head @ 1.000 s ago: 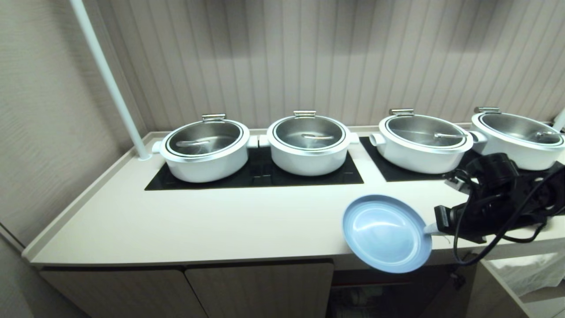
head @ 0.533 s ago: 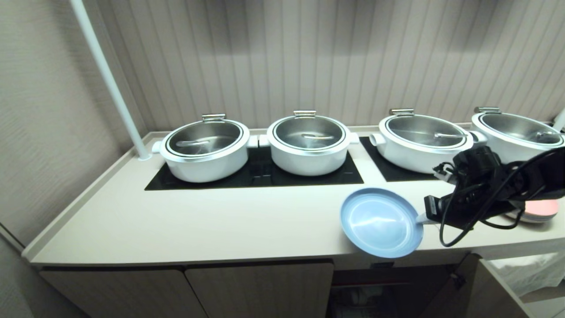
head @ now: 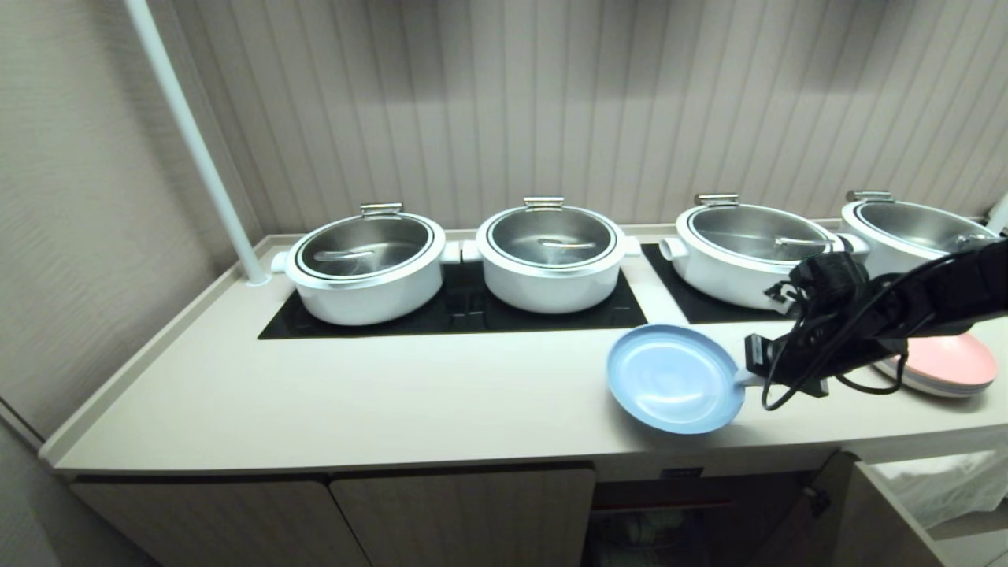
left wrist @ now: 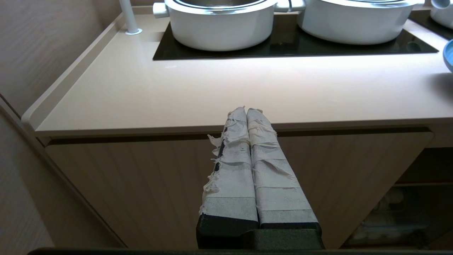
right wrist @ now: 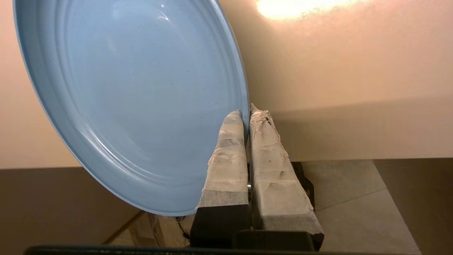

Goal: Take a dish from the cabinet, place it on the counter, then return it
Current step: Place it on the table

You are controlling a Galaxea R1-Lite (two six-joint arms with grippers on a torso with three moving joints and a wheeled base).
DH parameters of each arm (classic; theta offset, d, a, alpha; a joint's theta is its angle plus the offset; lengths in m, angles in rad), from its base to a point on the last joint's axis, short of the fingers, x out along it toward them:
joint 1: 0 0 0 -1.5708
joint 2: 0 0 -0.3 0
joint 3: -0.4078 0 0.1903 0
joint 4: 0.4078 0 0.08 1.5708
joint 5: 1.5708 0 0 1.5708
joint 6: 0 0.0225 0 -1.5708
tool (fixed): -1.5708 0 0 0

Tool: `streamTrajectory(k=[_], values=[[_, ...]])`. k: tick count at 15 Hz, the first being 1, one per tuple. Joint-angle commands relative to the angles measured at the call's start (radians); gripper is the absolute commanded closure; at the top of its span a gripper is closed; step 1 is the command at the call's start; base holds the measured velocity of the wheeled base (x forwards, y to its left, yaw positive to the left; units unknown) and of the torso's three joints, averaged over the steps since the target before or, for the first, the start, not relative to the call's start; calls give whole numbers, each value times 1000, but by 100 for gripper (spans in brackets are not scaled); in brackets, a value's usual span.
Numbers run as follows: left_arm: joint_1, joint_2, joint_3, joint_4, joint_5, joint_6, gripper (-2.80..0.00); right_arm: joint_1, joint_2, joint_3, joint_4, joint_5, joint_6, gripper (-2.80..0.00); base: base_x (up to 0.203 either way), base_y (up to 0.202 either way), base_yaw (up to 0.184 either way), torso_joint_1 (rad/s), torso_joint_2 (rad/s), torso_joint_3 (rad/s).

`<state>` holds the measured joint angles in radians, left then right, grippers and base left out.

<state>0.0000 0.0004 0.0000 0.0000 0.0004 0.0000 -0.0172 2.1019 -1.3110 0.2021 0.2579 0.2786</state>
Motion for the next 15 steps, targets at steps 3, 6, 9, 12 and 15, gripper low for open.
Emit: streamTrajectory(k=[3,6,9,12,15], values=[[0,0,0,0,0,0,0,0,69,-88,34,-43,76,0,0,0,0,0,0,0],[0,0,0,0,0,0,0,-3,92,-99,34,-105,119,0,0,0,0,0,0,0],[0,0,0,0,0,0,0,-25,114,-102,29,-135,137,0,0,0,0,0,0,0],[0,0,0,0,0,0,0,-26,132,-147,34,-133,148,0,0,0,0,0,0,0],[0,0,0,0,1,0,0,-14,166,-221,41,-131,149,0,0,0,0,0,0,0]])
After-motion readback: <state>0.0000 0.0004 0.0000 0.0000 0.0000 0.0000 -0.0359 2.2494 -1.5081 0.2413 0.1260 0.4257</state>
